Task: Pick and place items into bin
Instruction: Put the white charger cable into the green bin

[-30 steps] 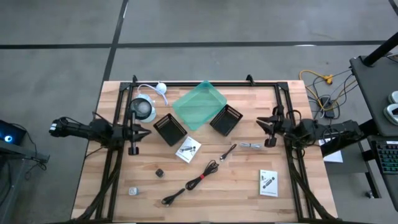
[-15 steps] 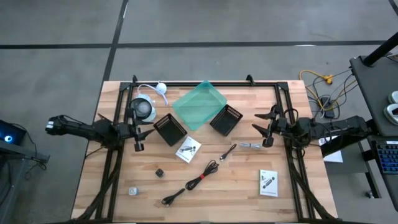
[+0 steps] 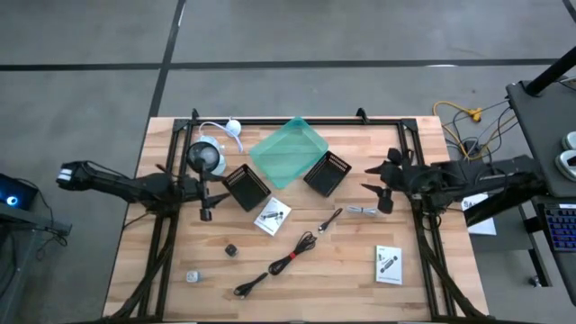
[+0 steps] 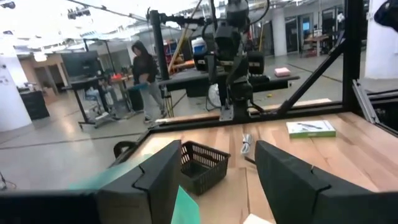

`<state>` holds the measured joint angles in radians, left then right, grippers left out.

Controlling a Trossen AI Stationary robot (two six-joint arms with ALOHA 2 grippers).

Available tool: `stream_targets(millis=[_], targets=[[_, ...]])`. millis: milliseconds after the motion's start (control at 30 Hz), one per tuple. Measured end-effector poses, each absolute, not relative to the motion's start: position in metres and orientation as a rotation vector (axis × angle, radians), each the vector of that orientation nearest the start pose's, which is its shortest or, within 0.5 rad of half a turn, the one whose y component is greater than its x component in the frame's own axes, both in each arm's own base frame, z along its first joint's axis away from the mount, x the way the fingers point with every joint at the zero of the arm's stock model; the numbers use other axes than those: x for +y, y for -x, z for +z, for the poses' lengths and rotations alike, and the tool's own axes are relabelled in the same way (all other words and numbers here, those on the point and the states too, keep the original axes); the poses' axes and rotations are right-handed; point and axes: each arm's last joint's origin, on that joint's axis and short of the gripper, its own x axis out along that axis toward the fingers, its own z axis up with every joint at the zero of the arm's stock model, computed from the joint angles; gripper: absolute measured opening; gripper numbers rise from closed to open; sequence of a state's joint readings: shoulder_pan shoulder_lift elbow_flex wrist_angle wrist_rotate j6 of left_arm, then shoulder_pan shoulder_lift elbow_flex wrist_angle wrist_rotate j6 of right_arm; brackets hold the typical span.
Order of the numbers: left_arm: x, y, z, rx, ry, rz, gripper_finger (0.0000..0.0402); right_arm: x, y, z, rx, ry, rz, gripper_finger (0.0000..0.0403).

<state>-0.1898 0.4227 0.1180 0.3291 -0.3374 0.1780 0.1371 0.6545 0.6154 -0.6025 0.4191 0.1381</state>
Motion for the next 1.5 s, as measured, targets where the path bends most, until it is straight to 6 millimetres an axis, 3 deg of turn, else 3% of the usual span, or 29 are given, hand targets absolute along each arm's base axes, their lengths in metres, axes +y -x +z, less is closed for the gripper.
stream_targets(millis=[367, 600, 867, 1167, 1500], targets=[[-0.015, -0.13, 0.194, 0.021, -0.166, 0.147, 0.0189, 0.011, -0.157, 0.238, 0.819, 0.017, -0.294, 0.0191], [-0.015, -0.13, 0.204, -0.08, -0.195, 0.158, 0.0189, 0.014, -0.177, 0.213, 0.982, 0.064, -0.304, 0.0189], [-0.016, -0.132, 0.2, -0.06, -0.202, 0.155, 0.0189, 0.017, -0.194, 0.182, 1.161, 0.086, -0.3, 0.0189], [-0.017, -0.137, 0.198, -0.049, -0.206, 0.153, 0.0189, 0.022, -0.203, 0.154, 1.32, -0.04, -0.294, 0.0189], [-0.017, -0.141, 0.199, -0.055, -0.206, 0.155, 0.0189, 0.022, -0.204, 0.146, 1.367, -0.038, -0.288, 0.0189]])
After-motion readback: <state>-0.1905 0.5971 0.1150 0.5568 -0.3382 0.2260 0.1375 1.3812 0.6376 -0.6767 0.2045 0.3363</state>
